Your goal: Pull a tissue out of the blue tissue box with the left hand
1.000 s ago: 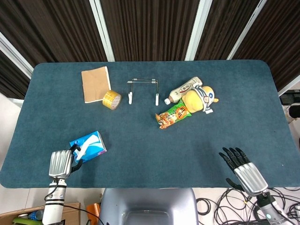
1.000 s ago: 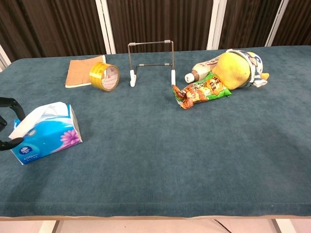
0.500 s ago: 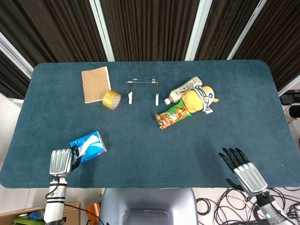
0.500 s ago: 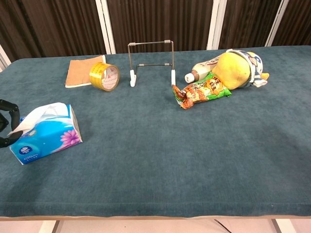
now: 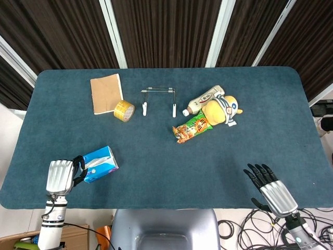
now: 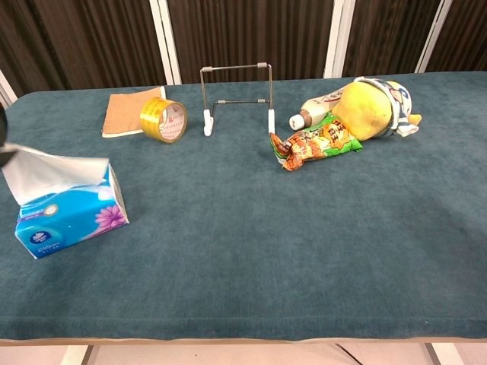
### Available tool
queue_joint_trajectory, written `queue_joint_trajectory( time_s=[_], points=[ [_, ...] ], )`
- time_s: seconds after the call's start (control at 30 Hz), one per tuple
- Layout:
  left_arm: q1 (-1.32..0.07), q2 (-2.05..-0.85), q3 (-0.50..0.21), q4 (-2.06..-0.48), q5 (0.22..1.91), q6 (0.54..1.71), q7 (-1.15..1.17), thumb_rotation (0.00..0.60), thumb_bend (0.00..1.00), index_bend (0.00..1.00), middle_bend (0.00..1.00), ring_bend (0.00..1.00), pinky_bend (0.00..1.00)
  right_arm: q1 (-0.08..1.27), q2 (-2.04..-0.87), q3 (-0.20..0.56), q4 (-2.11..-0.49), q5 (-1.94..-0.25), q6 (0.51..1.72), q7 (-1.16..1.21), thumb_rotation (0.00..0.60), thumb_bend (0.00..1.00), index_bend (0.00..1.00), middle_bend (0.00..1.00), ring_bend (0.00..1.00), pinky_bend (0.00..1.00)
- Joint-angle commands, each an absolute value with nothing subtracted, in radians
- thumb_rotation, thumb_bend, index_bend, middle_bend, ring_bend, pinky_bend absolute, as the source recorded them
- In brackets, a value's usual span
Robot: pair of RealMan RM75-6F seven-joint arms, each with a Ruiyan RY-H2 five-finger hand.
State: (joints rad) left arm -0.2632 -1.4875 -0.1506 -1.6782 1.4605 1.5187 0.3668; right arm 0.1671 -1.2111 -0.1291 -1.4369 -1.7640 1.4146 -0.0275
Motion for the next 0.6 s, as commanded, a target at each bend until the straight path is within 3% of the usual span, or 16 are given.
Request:
queue_joint_trajectory(
  time_s=[0.03, 0.3, 0.6],
  points=[
    [-0.26, -1.428, -0.176, -1.735, 1.494, 1.558, 0.356, 0.6, 0.53, 0.72, 1.0, 1.0, 1.0, 0.167, -1.212, -0.129, -1.437, -1.763, 1.412, -0.03, 0.6, 0.22, 0.0, 0.01, 0.0, 0.07],
    [-0.257, -1.332, -0.252, -1.789, 1.463, 1.591, 0.362, 0.6, 0.53, 0.72, 1.0, 1.0, 1.0, 0.167, -1.212, -0.129, -1.438, -1.764, 1.408, -0.032, 0.6, 0.22, 0.0, 0.01, 0.0, 0.07],
    [-0.277, -1.366, -0.3, -1.585, 1.397, 1.597, 0.362, 0.6, 0.52, 0.72, 1.0, 1.0, 1.0, 0.167, -1.21, -0.131, -1.44, -1.766, 1.402, -0.034, 0.6, 0.22, 0.01, 0.01, 0.0, 0.07]
  ],
)
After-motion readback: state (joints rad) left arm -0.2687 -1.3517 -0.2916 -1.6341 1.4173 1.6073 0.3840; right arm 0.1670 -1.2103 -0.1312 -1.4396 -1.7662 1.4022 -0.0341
